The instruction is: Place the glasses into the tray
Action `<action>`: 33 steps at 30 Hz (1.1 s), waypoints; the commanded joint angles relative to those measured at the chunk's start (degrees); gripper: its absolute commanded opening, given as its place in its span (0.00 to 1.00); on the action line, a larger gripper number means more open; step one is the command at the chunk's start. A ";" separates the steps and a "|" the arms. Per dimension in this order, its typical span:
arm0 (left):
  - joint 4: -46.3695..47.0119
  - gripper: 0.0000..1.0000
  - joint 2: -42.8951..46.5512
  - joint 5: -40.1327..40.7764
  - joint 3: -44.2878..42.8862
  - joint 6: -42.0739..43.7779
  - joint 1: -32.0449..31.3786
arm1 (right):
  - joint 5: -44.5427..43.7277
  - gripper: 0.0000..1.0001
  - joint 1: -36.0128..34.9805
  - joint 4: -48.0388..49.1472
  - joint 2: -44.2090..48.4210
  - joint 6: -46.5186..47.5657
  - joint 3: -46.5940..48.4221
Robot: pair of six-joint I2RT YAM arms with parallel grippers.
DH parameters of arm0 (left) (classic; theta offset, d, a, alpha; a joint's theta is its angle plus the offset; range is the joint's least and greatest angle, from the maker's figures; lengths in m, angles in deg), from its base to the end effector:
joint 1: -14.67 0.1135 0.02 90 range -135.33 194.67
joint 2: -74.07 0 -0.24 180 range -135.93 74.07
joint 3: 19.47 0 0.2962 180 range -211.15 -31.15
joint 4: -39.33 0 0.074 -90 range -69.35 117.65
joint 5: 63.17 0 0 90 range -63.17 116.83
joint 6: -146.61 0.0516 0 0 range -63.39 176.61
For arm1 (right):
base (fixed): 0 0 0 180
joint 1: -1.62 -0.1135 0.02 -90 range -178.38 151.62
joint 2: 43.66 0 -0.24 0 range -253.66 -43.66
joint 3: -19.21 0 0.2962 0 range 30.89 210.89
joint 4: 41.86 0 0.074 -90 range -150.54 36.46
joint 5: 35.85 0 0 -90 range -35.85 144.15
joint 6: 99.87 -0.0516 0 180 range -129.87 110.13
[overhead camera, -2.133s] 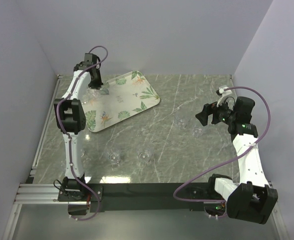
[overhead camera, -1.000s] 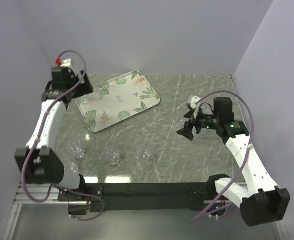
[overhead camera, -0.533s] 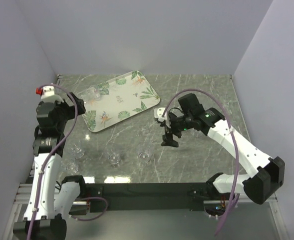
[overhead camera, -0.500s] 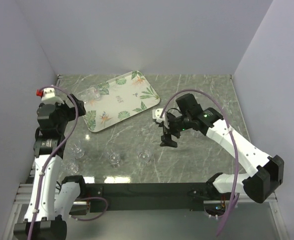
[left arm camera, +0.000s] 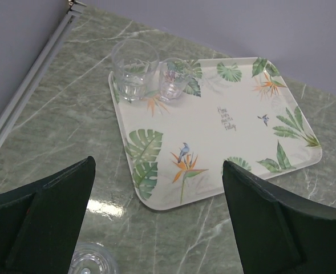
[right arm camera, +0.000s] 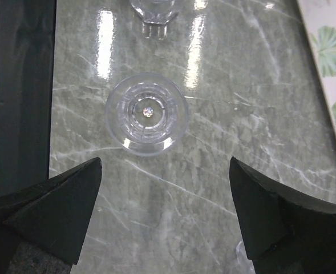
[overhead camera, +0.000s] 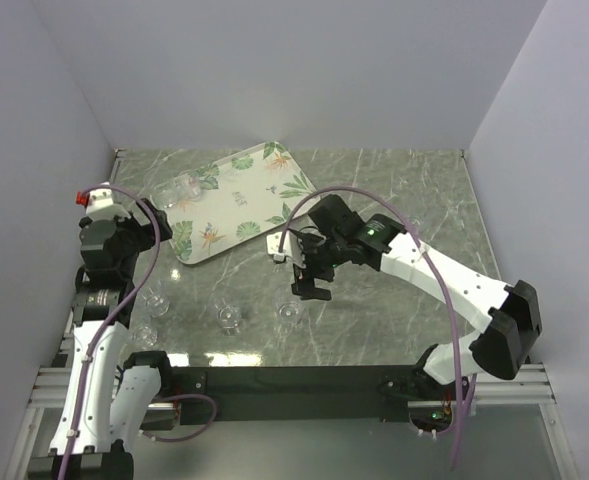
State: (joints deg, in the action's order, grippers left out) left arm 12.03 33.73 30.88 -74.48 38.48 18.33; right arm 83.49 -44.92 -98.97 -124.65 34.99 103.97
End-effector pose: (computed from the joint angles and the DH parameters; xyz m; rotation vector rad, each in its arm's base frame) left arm 0.2453 0.0193 0.3164 -0.3884 1.7496 -0.1178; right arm 0.2217 0.2707 0.2746 -1.8916 1.5507 0.6497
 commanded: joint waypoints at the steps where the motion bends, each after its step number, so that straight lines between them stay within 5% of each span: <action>1: 2.87 1.00 1.58 1.48 0.18 0.38 -0.32 | -2.53 0.99 -1.09 1.83 -1.80 -3.54 2.59; 10: 2.61 0.99 2.63 3.15 0.09 0.11 -0.58 | -5.25 0.92 -2.15 6.31 -9.62 -7.68 2.51; 19: 2.52 1.00 3.51 3.94 0.18 -0.15 -0.58 | -12.46 0.69 -3.55 8.25 -17.36 -9.44 4.79; 24: 2.61 0.99 3.95 4.03 0.18 -0.24 -0.58 | -13.26 0.36 -4.61 7.81 -18.94 -9.09 4.27; 27: 2.61 0.99 4.12 3.94 0.18 -0.24 -0.58 | -13.26 0.02 -4.87 6.93 -19.56 -8.83 4.62; 33: 2.52 0.99 4.65 4.47 0.18 -0.33 -0.58 | -11.68 0.00 -4.87 4.39 -18.68 -7.86 6.11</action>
State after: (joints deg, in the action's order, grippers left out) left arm 12.38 37.16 34.29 -74.46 38.33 17.96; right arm 71.36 -49.51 -92.70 -143.91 26.01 106.88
